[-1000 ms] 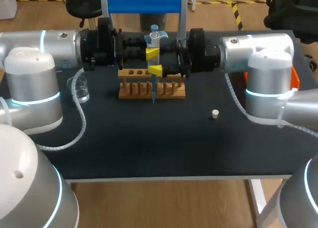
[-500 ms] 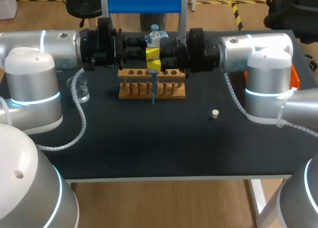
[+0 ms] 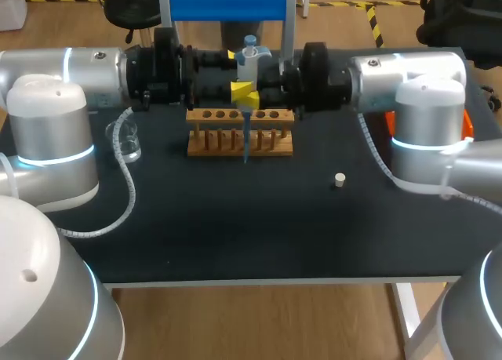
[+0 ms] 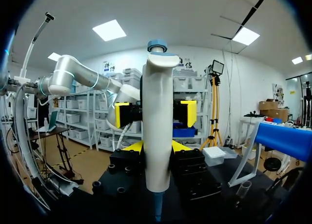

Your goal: Invert the test tube, pick up the pipette, mount the tip to pipette, aspirate from beaker and dispense into the tube, eject the tip, return the pipette, and cap with the stopper.

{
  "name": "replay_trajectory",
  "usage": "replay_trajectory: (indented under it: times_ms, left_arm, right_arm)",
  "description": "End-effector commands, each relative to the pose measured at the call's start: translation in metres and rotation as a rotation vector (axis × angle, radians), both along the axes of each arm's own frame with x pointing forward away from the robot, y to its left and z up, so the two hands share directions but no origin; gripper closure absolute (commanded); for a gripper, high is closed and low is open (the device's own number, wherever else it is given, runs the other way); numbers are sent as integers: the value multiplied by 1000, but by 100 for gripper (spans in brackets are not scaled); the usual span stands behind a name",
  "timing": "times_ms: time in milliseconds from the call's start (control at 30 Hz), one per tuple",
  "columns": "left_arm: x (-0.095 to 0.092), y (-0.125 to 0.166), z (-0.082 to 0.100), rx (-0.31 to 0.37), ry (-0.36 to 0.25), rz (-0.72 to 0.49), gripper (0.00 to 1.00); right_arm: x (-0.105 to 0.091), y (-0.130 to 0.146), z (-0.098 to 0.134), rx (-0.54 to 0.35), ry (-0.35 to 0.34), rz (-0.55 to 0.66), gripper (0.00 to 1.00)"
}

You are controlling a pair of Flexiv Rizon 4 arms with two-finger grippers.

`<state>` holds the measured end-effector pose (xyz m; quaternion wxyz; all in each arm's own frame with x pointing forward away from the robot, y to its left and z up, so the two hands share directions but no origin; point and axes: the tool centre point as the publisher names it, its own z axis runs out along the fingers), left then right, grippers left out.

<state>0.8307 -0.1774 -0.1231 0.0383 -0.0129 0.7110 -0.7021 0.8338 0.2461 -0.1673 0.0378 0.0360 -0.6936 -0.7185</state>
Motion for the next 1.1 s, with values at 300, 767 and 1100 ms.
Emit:
replay_trajectory:
  times_ms: [300, 767, 1100]
  left_arm:
    - [0, -1, -1, -5, -3, 3, 0]
    - [0, -1, -1, -5, -3, 3, 0]
    - [0, -1, -1, -5, -3, 3, 0]
  right_arm:
    - [17, -65, 14, 22, -22, 33, 100]
    - [40, -127, 22, 8, -72, 106, 100]
    - [57, -160, 25, -3, -96, 85, 100]
